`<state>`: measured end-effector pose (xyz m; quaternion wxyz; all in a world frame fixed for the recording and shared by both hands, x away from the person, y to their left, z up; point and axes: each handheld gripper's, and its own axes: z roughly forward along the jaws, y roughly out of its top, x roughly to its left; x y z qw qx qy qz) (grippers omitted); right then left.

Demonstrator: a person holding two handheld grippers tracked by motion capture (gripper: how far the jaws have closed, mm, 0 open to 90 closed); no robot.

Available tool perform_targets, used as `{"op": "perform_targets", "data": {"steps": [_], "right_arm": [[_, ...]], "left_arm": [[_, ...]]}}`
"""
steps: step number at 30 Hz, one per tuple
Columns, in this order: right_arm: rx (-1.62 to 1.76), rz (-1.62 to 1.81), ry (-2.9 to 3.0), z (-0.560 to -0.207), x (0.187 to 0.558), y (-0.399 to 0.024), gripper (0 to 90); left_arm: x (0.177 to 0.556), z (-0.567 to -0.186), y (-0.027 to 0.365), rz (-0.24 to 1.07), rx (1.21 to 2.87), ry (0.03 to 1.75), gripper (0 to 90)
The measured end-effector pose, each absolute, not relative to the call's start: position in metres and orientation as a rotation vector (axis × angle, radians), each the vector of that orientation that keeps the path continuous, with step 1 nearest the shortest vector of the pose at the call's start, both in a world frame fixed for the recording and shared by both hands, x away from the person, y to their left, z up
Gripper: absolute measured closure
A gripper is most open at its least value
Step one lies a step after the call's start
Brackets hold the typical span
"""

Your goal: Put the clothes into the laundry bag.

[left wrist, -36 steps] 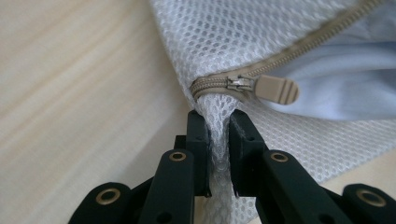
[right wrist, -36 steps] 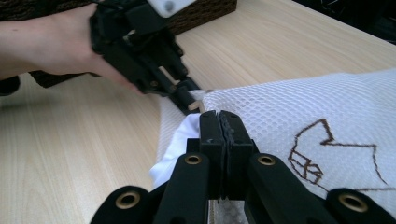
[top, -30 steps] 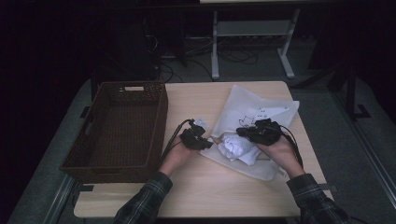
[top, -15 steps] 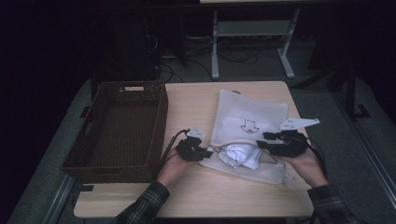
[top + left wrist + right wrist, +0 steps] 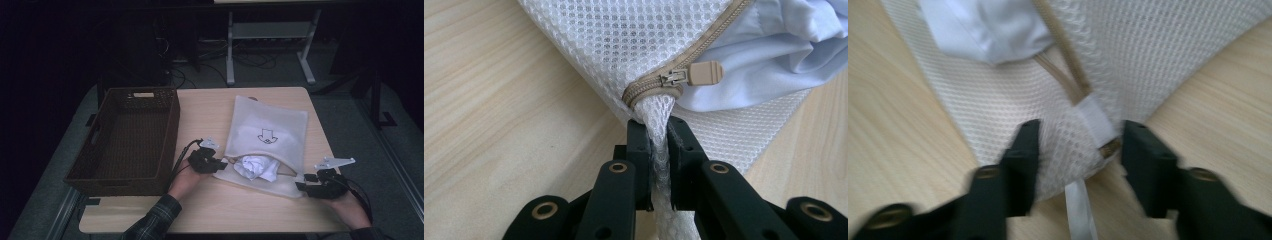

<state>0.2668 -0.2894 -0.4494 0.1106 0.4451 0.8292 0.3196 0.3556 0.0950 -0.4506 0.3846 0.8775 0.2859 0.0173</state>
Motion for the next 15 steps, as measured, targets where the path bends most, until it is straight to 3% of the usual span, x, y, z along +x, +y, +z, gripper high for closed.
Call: {"op": "perform_targets", "data": {"steps": [1,3,4,12,15], "right_arm": [[1.315,0.935,2.438,-0.45,0.268,-0.289,62.6],[1.301,0.912,2.446,-0.452,0.27,-0.289,83.0],[1.293,0.913,2.449,-0.451,0.272,-0.289,88.3],[1.3,0.884,2.422,-0.452,0.3,-0.29,89.7],[1.315,0.899,2.422,-0.451,0.301,-0.292,84.4]], "left_arm": [[0.355,-0.451,0.095,0.044,2.234,0.727,82.0],[0.352,-0.45,0.097,0.037,2.225,0.727,82.0],[0.349,-0.45,0.097,0.035,2.222,0.727,82.0],[0.328,-0.453,0.093,0.024,2.213,0.704,81.9],[0.325,-0.455,0.094,0.026,2.22,0.708,81.9]]}}
